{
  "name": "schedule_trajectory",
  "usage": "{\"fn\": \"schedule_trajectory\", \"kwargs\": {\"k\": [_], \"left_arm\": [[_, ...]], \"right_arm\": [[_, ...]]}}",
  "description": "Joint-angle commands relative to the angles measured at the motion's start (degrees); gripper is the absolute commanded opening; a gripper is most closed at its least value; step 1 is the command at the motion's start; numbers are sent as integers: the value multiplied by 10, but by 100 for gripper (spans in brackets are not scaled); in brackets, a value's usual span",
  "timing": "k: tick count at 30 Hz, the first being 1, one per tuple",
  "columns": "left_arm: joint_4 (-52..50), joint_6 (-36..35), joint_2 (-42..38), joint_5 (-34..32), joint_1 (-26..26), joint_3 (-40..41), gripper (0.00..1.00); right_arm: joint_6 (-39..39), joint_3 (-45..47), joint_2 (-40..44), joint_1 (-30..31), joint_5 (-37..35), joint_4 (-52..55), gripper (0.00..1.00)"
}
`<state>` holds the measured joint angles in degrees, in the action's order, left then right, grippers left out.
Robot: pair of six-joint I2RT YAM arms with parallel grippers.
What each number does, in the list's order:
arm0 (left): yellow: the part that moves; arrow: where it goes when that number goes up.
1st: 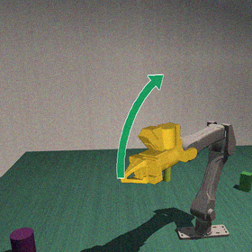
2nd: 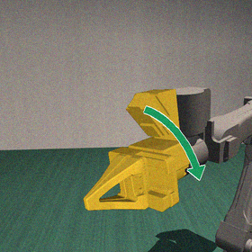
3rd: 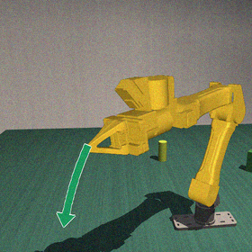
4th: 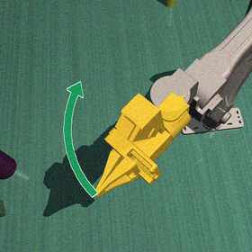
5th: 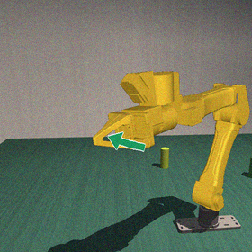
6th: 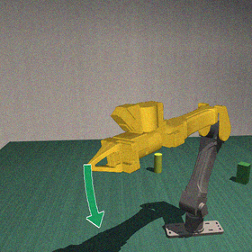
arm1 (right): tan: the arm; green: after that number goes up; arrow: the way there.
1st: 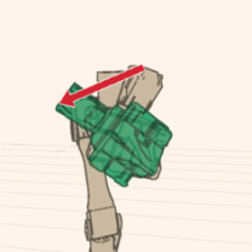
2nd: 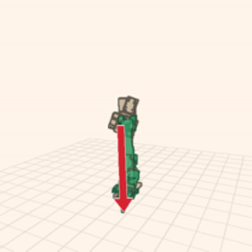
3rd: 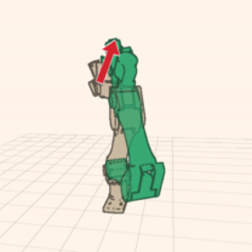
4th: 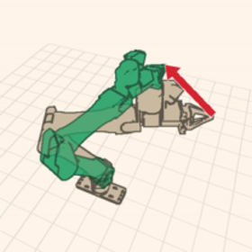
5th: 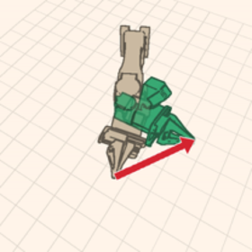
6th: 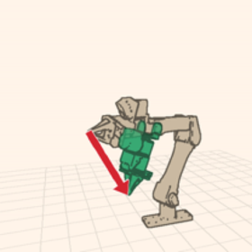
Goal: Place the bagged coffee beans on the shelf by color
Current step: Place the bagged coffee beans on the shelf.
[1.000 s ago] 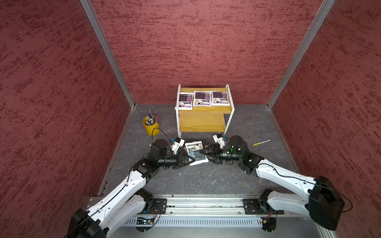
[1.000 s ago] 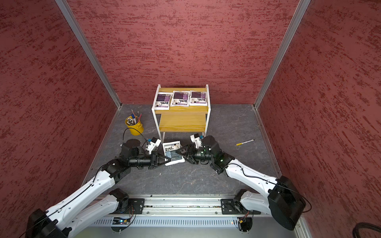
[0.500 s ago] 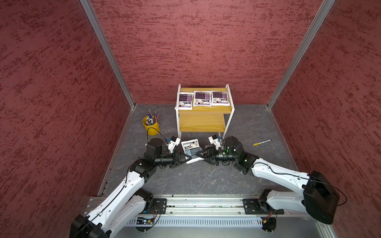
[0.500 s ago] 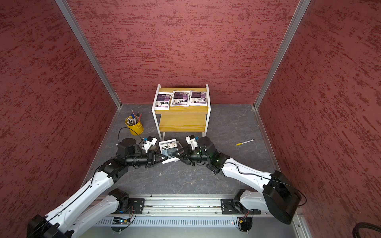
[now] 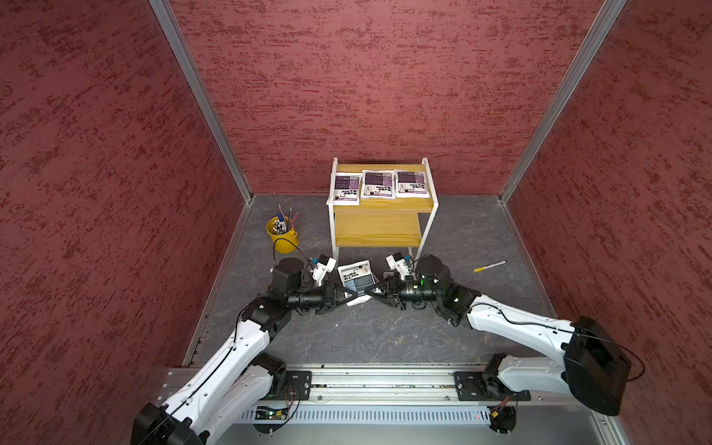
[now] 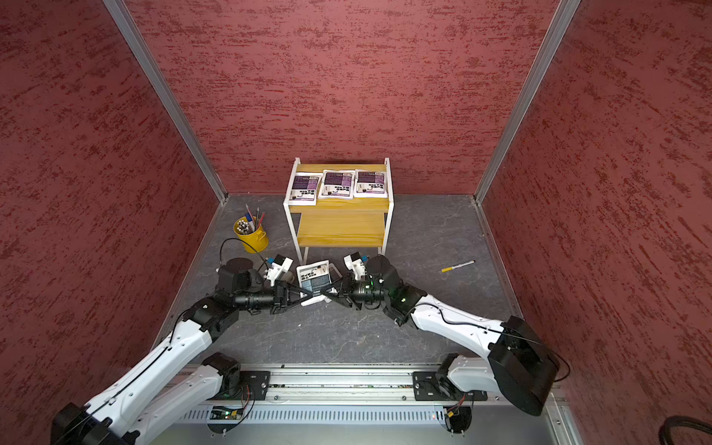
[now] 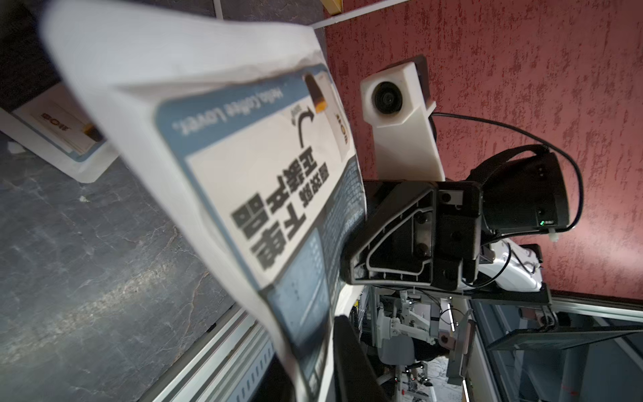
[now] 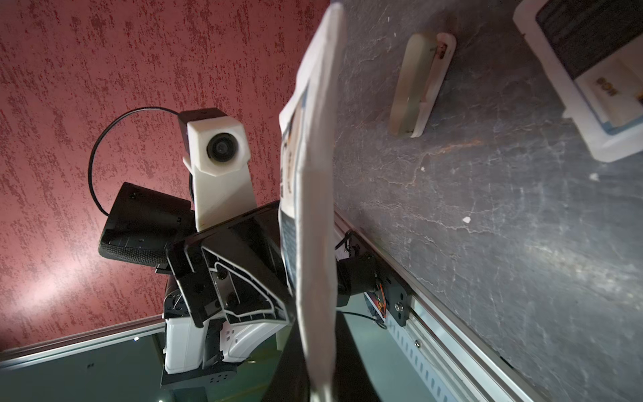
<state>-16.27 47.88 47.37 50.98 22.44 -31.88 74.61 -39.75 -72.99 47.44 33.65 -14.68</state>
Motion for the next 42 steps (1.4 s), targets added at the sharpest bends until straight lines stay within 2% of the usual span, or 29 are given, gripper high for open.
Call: {"fn": "schedule_trajectory", "kwargs": {"k": [1,5,7,8,9,10,20,32,42], "left_arm": [[-21,-21,-14,13,-10,-15,31],[-48,-29,-32,20,-31,-16,43],[-62,-30,-45,26,-48,-17,59],[-74,-32,-52,29,-59,-18,63],[-84,-36,-60,33,-70,-19,72],[-93,-38,-66,36,-79,-20,100],[-222,-87,-113,59,-180,-43,100],[-276,-113,-134,40,-190,-48,100],[-283,-118,-134,40,-190,-41,100]], "right_arm": [[-11,-20,-3,7,-23,-17,6],[-22,-32,-6,8,-44,-13,0],[-27,-38,-8,8,-54,-12,0],[-30,-42,-9,8,-61,-11,0],[-34,-47,-10,8,-70,-10,0],[-38,-53,-11,8,-78,-7,0],[-87,-143,-63,-1,-163,55,0],[-115,-222,-153,-42,-212,68,0],[-115,-266,-220,-68,-211,48,0]]}}
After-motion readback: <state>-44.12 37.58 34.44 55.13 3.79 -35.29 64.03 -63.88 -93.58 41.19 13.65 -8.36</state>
